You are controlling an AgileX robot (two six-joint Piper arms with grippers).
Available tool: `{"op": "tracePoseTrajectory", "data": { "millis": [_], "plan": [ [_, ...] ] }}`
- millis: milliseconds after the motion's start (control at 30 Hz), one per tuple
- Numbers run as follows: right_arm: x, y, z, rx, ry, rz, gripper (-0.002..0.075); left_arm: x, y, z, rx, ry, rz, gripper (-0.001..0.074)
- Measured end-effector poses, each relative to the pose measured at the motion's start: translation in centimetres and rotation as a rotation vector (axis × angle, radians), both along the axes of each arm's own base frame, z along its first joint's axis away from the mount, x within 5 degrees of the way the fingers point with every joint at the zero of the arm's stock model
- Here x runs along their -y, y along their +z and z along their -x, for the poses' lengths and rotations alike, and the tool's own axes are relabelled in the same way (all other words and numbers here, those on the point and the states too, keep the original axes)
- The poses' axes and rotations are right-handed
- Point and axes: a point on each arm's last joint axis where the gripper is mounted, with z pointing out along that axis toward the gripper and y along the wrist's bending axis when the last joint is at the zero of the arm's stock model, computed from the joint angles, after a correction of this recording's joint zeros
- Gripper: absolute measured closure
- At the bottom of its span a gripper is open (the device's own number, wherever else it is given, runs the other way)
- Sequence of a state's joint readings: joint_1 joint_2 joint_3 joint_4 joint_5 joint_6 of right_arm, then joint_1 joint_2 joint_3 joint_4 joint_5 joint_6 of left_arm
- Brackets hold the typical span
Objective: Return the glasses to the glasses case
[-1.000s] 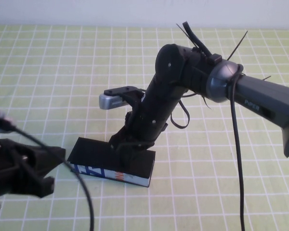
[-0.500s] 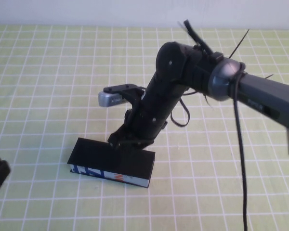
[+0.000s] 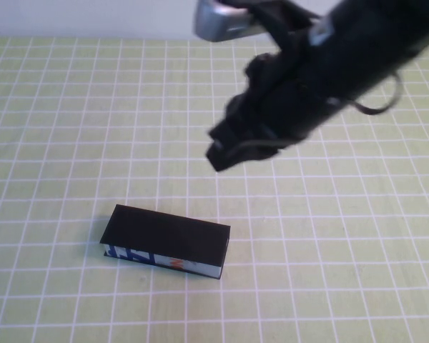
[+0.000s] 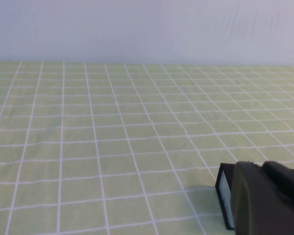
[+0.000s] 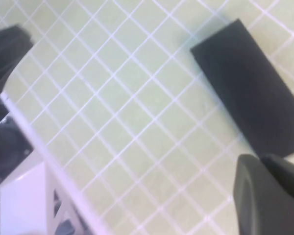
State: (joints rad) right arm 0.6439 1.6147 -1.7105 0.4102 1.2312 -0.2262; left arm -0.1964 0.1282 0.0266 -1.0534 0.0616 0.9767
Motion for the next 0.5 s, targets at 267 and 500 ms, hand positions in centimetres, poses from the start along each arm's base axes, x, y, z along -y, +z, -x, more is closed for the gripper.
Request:
{"op": "tracePoseTrajectory", "data": {
  "millis": [267, 500],
  "plan": [
    [6.5, 1.5, 8.5, 0.054, -0.029, -0.041, 0.0737, -0.1, 0.1, 0.0, 0.006, 0.009, 0.005, 0.0737],
    [11.3, -1.5, 14.5, 0.147, -0.107, -0.147, 0.0737, -0.1, 0.1, 0.0, 0.007, 0.010, 0.005, 0.0737]
  ]
}}
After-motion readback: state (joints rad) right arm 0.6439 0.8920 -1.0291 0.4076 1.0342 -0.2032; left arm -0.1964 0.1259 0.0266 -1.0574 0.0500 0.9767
